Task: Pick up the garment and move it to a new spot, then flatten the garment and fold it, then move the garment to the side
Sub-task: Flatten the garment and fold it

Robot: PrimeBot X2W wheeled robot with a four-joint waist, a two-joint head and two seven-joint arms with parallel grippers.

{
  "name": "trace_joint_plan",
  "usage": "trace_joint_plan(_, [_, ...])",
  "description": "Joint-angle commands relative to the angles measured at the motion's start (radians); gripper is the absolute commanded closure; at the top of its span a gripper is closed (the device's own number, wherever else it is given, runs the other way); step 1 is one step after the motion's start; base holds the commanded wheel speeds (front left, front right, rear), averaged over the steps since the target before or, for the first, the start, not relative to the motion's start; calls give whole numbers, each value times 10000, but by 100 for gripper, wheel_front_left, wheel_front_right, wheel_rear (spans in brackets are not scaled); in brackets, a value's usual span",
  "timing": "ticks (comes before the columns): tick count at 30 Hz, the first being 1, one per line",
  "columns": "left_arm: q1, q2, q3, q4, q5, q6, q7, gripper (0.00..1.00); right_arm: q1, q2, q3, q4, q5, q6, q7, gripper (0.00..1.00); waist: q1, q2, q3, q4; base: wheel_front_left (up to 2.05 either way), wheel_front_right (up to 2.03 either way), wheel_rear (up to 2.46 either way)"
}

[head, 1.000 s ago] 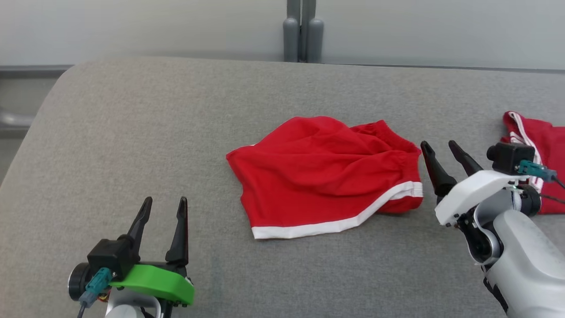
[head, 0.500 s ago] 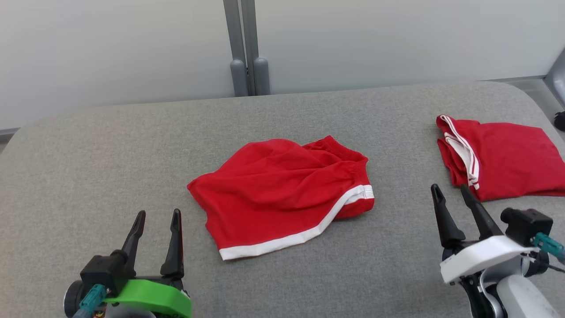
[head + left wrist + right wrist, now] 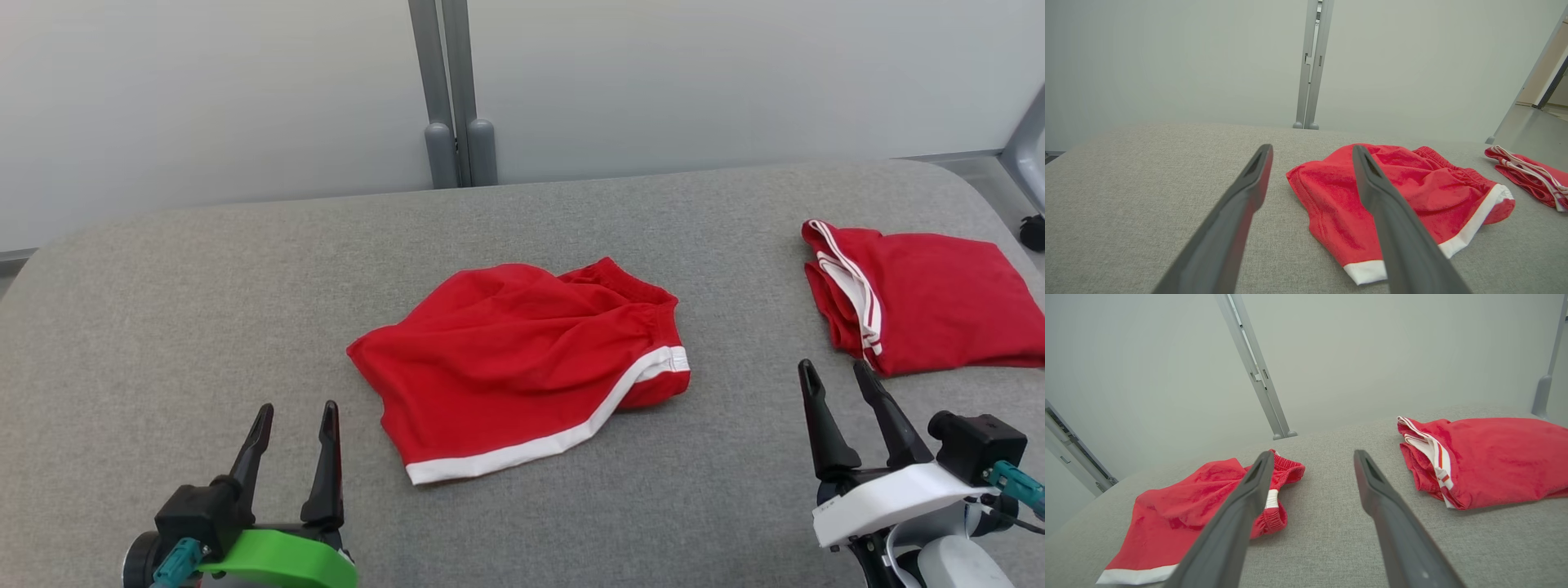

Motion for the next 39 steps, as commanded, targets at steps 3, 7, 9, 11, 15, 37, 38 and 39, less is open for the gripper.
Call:
trace_joint_plan(3, [48,-3,-13,101,71,-76,-25,0,-32,12,89,-67,-70,-1,134,0,0,-1,5,52,0,0,0])
trace_joint_plan(7, [3,12,-102,255,-108,-101,338,0,-160,-19,296,-41,-44,-1,354,0,0,-1,50,98,0,0,0])
trace_joint_plan(9, [-81,87,-261,352,-145,-207,765,0,-338,-89,545,69,82,-1,729,0,0,-1,118,131,0,0,0])
trace_joint_plan(11, [-190,12,-384,465,-453,-342,1326,0,-609,-196,778,265,214,-1,1206,0,0,-1,209,181,0,0,0])
trace_joint_plan(15, [-599,60,-801,568,-690,-773,2469,0,-1376,-494,1382,778,457,3,2410,0,0,-1,496,329,0,0,0])
trace_joint_plan(37, [-3440,-1040,-1812,3255,-1666,-1150,5646,0,-4157,-917,2783,2478,2315,-1,4979,61,0,-1,2384,961,0,0,0])
trace_joint_plan(38, [-3455,-1058,-1794,3330,-1662,-1108,5630,0,-4163,-935,2823,2500,2336,-1,4958,61,0,-1,2386,952,0,0,0])
trace_joint_plan(39, [-3474,-1080,-1789,3393,-1681,-1111,5597,0,-4156,-937,2864,2508,2398,-1,4894,64,0,-1,2383,948,0,0,0])
